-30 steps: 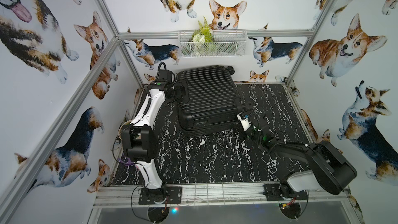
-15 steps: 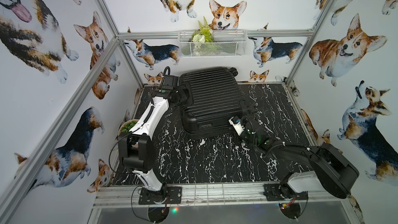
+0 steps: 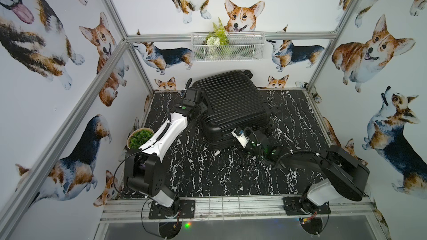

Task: Close the suitcase zippers
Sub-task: Zip the zipper on the suitcase.

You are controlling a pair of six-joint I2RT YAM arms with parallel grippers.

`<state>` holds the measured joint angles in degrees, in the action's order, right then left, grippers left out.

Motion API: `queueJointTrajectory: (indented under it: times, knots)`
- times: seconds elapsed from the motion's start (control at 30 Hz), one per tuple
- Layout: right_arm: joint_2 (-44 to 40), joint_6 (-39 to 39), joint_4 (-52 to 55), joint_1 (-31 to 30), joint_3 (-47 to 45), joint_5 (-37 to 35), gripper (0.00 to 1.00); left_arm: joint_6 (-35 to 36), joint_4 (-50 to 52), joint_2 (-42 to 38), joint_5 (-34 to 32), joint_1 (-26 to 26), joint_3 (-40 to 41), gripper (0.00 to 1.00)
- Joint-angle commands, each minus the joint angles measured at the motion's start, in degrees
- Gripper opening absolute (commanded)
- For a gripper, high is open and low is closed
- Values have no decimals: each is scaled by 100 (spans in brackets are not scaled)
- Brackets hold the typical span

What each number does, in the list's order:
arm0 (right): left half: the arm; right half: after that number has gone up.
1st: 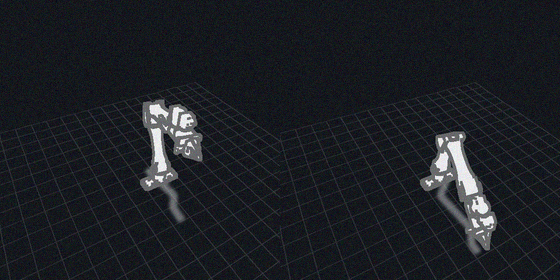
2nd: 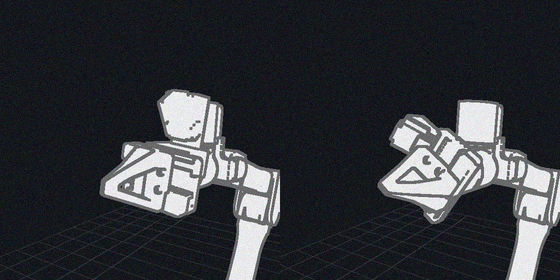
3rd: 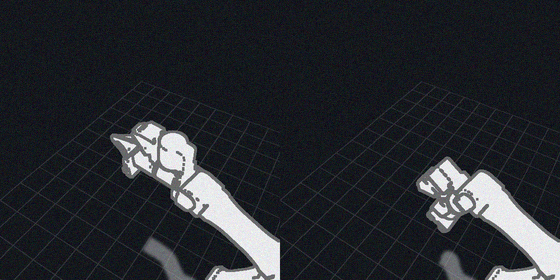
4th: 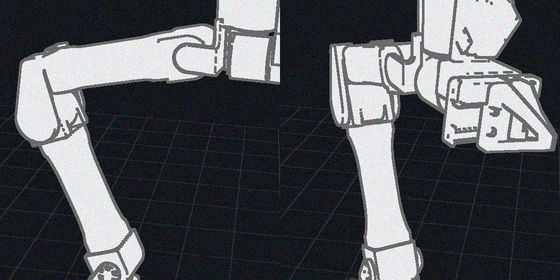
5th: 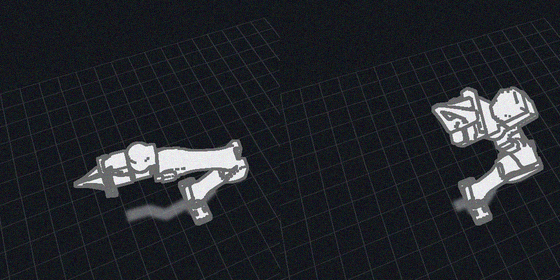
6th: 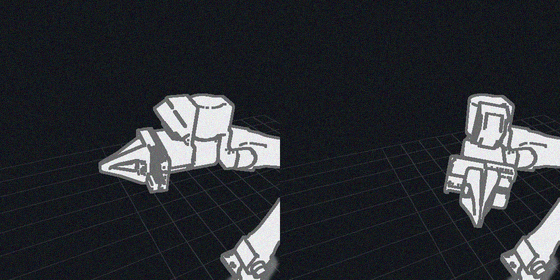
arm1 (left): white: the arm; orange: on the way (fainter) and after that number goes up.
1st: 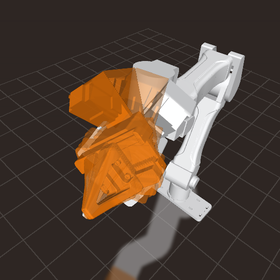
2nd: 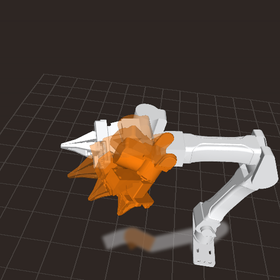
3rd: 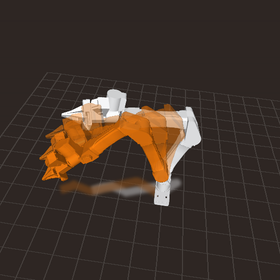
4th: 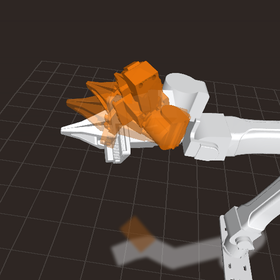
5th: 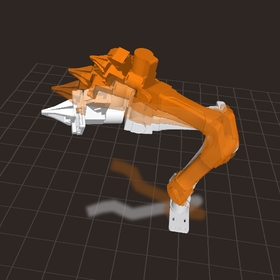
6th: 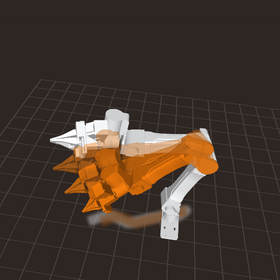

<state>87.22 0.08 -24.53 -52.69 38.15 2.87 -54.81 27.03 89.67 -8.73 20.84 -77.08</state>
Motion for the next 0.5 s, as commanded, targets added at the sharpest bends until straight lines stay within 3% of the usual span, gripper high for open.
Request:
queueJointTrajectory:
  times: [0.0, 0.2, 0.3, 0.37, 0.47]
  knots:
    - [216, 63, -298, -301, 389, 258, 0, -1605, -1103, -116, -380, 179, 130, 0]
    - [541, 53, -284, -733, 858, 275, 0, -1871, -1156, -195, -881, 527, 287, 0]
    - [688, 41, -262, -872, 1022, 275, 0, -1875, -1186, -213, -955, 605, 322, 5]
    - [662, 50, -274, -874, 980, 127, 0, -1644, -1339, -242, -908, 610, 371, 19]
    - [475, -81, -397, -828, 654, -198, 0, -992, -1182, -388, -1055, 605, 351, 51]
